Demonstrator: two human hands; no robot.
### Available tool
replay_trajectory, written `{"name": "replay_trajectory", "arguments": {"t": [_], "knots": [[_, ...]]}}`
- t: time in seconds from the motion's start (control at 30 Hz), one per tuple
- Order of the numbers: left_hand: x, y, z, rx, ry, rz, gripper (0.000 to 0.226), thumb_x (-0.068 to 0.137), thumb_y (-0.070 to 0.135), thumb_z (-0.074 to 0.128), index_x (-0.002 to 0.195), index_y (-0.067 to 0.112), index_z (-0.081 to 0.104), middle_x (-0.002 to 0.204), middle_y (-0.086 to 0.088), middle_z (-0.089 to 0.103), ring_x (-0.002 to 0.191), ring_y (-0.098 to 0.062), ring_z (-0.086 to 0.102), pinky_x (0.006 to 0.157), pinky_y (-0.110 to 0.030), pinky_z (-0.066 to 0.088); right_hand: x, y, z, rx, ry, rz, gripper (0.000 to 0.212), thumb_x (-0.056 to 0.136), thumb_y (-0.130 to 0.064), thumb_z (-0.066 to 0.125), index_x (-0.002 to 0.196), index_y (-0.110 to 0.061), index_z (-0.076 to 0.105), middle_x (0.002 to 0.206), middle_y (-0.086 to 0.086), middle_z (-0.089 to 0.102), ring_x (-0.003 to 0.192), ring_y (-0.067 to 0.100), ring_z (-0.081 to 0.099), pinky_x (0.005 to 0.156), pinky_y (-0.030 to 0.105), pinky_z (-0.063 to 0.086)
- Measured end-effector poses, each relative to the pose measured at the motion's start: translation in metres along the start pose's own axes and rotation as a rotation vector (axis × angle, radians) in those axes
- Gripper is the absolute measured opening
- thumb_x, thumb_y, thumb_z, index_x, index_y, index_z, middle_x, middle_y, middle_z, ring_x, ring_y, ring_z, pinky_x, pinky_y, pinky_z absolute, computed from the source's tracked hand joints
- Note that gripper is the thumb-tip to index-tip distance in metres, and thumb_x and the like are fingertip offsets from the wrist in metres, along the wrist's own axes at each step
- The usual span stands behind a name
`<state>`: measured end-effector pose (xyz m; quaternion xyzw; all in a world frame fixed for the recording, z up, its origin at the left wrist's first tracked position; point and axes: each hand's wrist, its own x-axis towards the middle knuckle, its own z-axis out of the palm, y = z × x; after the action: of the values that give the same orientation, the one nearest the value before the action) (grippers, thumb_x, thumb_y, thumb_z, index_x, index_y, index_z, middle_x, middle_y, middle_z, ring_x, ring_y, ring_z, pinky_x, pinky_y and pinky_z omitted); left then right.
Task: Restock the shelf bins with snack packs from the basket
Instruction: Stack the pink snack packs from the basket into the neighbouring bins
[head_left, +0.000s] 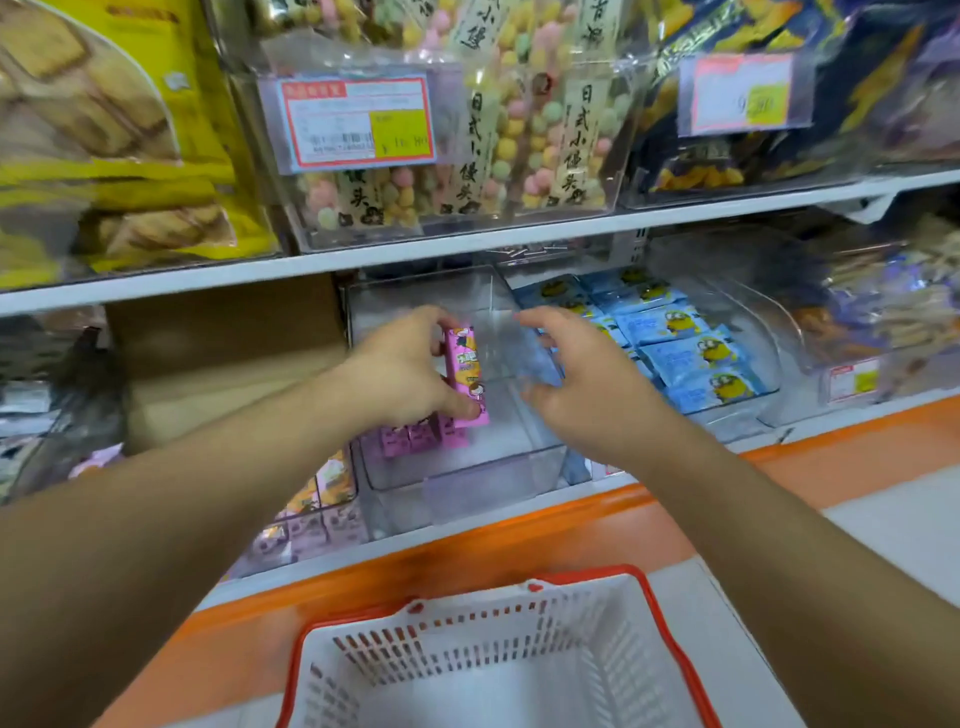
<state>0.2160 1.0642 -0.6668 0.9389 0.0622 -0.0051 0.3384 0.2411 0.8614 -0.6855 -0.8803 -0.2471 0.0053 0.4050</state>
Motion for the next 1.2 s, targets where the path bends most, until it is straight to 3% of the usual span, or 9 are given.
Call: {"name": "replay_trajectory", "arguments": {"t": [0.13, 0.3, 0.4, 0.53, 0.6, 0.73, 0.87, 1.03, 1.2], "knots": [[0.038, -0.017, 0.030, 0.033, -0.047, -0.059, 0.085, 0.054, 0.022, 0.102, 0.126, 0.022, 0.059, 0.106, 0.000, 0.067, 0.093, -0.023, 0.071, 0.089, -0.036, 0.058, -0.003, 0.019, 0.003, -0.265, -0.056, -0.007, 0.071, 0.094, -0.011, 0.067, 0.159, -0.016, 0.038, 0.167, 0.001, 0.031, 0.155, 0.022, 0.020, 0.125, 0.029, 0.018], [0.058, -0.027, 0.051, 0.393, -0.043, -0.117, 0.103, 0.050, 0.058, 0.097, 0.141, 0.038, 0.054, 0.137, -0.008, 0.052, 0.128, -0.032, 0.051, 0.105, -0.034, 0.047, -0.007, 0.027, 0.006, -0.297, -0.083, -0.010, 0.075, 0.097, -0.019, 0.068, 0.162, -0.020, 0.031, 0.170, -0.006, 0.019, 0.157, 0.016, 0.009, 0.127, 0.030, 0.011], [0.063, -0.036, 0.058, 0.533, -0.089, -0.194, 0.098, 0.053, 0.068, 0.090, 0.140, 0.046, 0.050, 0.142, -0.007, 0.041, 0.130, -0.036, 0.040, 0.105, -0.036, 0.039, -0.004, 0.030, 0.007, -0.274, -0.086, -0.007, 0.075, 0.096, -0.020, 0.069, 0.161, -0.020, 0.032, 0.170, -0.006, 0.018, 0.157, 0.016, 0.009, 0.128, 0.034, 0.013], [0.067, -0.041, 0.062, 0.606, -0.143, -0.246, 0.064, 0.070, 0.065, 0.080, 0.125, 0.043, 0.056, 0.135, -0.003, 0.039, 0.122, -0.035, 0.039, 0.089, -0.034, 0.038, -0.003, 0.033, 0.009, -0.266, -0.074, -0.007, 0.076, 0.093, -0.019, 0.071, 0.160, -0.016, 0.034, 0.170, -0.005, 0.019, 0.157, 0.016, 0.012, 0.128, 0.035, 0.015], [0.068, -0.041, 0.063, 0.626, -0.176, -0.261, 0.057, 0.079, 0.061, 0.074, 0.128, 0.041, 0.054, 0.139, -0.004, 0.037, 0.127, -0.038, 0.036, 0.087, -0.037, 0.036, -0.004, 0.034, 0.008, -0.265, -0.078, -0.010, 0.077, 0.094, -0.019, 0.071, 0.161, -0.016, 0.032, 0.171, -0.005, 0.017, 0.158, 0.016, 0.011, 0.129, 0.037, 0.015], [0.067, -0.043, 0.066, 0.614, -0.220, -0.315, 0.072, 0.088, 0.038, 0.061, 0.153, 0.046, 0.031, 0.167, 0.000, 0.011, 0.146, -0.041, 0.018, 0.109, -0.048, 0.031, -0.007, 0.032, 0.006, -0.278, -0.108, -0.005, 0.083, 0.095, -0.020, 0.070, 0.165, -0.019, 0.025, 0.173, -0.009, 0.012, 0.159, 0.012, 0.006, 0.130, 0.038, 0.013], [0.061, -0.044, 0.066, 0.571, -0.238, -0.349, 0.087, 0.089, 0.047, 0.056, 0.160, 0.049, 0.006, 0.170, 0.008, -0.008, 0.153, -0.039, 0.004, 0.121, -0.051, 0.014, -0.010, 0.032, 0.006, -0.296, -0.117, -0.013, 0.088, 0.094, -0.021, 0.070, 0.166, -0.020, 0.020, 0.174, -0.009, 0.010, 0.160, 0.013, 0.003, 0.130, 0.038, 0.012], [0.060, -0.053, 0.072, 0.535, -0.232, -0.368, 0.097, 0.077, 0.056, 0.047, 0.157, 0.053, -0.007, 0.170, 0.015, -0.015, 0.157, -0.034, -0.006, 0.125, -0.056, 0.005, -0.012, 0.030, 0.004, -0.291, -0.123, -0.023, 0.088, 0.094, -0.019, 0.070, 0.166, -0.021, 0.020, 0.175, -0.008, 0.010, 0.160, 0.013, 0.003, 0.130, 0.037, 0.012], [0.045, -0.042, 0.059, 0.478, -0.205, -0.225, 0.085, 0.087, 0.056, 0.045, 0.159, 0.053, 0.001, 0.171, 0.012, -0.012, 0.157, -0.032, -0.006, 0.126, -0.053, 0.009, -0.022, 0.024, 0.000, -0.283, -0.093, -0.058, 0.082, 0.095, -0.018, 0.069, 0.165, -0.020, 0.026, 0.173, -0.002, 0.017, 0.159, 0.016, 0.007, 0.129, 0.032, 0.010]]}}
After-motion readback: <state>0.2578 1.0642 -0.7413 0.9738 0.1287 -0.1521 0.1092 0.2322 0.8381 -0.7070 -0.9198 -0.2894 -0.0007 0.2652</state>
